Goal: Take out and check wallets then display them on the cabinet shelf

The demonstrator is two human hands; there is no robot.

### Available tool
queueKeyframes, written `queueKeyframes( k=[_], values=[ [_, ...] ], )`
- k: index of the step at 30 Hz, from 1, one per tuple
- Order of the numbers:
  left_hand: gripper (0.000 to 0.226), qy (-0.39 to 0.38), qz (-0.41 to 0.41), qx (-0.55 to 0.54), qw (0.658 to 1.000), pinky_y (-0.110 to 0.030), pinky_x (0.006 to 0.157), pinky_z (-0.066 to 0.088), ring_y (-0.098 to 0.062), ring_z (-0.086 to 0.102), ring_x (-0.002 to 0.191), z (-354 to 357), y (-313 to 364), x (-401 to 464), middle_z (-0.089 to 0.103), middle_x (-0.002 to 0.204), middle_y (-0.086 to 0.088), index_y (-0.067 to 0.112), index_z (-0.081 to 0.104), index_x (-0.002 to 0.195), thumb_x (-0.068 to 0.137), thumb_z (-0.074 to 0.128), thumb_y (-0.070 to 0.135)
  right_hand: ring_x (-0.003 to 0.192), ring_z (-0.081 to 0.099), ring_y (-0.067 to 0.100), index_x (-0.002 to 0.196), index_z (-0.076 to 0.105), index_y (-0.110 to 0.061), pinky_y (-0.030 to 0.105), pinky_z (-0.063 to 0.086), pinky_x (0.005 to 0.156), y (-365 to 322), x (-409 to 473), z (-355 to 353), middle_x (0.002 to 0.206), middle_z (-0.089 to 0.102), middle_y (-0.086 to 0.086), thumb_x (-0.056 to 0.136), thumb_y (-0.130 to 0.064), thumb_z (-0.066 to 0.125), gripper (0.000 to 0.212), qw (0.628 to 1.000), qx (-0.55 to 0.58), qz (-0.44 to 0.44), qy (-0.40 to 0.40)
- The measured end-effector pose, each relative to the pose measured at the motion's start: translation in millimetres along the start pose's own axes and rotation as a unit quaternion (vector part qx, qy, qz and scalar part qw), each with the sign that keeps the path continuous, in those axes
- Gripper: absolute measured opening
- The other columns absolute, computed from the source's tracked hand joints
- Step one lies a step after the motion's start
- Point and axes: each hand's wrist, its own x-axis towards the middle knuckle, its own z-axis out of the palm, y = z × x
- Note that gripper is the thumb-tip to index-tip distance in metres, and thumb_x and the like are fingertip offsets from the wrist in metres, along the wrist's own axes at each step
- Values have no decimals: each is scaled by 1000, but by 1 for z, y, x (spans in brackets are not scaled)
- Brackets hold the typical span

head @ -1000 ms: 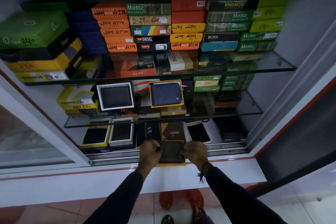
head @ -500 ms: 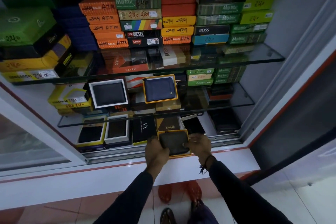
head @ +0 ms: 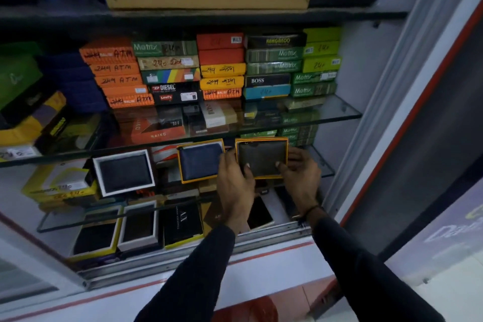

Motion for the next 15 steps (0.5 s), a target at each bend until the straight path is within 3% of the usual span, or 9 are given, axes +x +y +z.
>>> queueKeyframes(
  k=[1, 3, 7, 9, 12, 15],
  values=[
    [36, -5, -1, 11, 1000, -30, 86, 50, -26, 61, 110, 5, 0, 12, 61, 123, -9, 10, 57, 126, 91, 67, 12, 73, 65, -3, 100, 69, -18, 29, 62, 70, -1, 10, 8, 85, 70, -8, 72, -13, 84, 32, 1000, 4, -2, 1],
    [41, -30, -3, 45, 999, -38, 90, 55, -30, 62, 113, 14, -2, 30, 59, 128, -11, 10, 54, 131, 92, 66, 10, 80, 71, 12, 104, 70, -10, 39, 63, 77, -1, 28, 22, 93, 73, 2, 72, -7, 82, 34, 1000, 6, 9, -12],
    [71, -139, -21, 124, 982, -47, 93, 56, -38, 61, 120, 32, -9, 45, 48, 144, -15, 9, 38, 148, 85, 68, -2, 99, 72, 30, 110, 70, -3, 50, 59, 89, 11, 47, 40, 107, 75, 17, 69, 0, 78, 42, 997, -23, 48, -63],
    [80, -145, -23, 114, 983, -47, 92, 56, -40, 61, 119, 36, -12, 45, 47, 144, -16, 8, 31, 153, 83, 68, -6, 98, 73, 29, 109, 70, -4, 49, 60, 89, 16, 47, 41, 106, 76, 16, 69, -1, 79, 42, 996, -21, 58, -63],
    [75, -130, 13, 81, 988, -43, 92, 56, -36, 59, 120, 24, -13, 32, 48, 143, -15, 8, 32, 154, 86, 62, -5, 96, 73, 24, 108, 68, -12, 43, 60, 89, 8, 30, 30, 102, 76, 8, 72, -18, 79, 38, 997, -44, 53, -31],
    [63, -93, 96, 42, 990, -37, 94, 56, -30, 58, 120, 4, -15, 15, 51, 141, -12, 7, 40, 148, 88, 57, -2, 91, 72, 17, 107, 67, -17, 40, 61, 83, -5, 3, 14, 100, 76, 0, 79, -31, 70, 31, 997, -66, -39, -10]
  ],
)
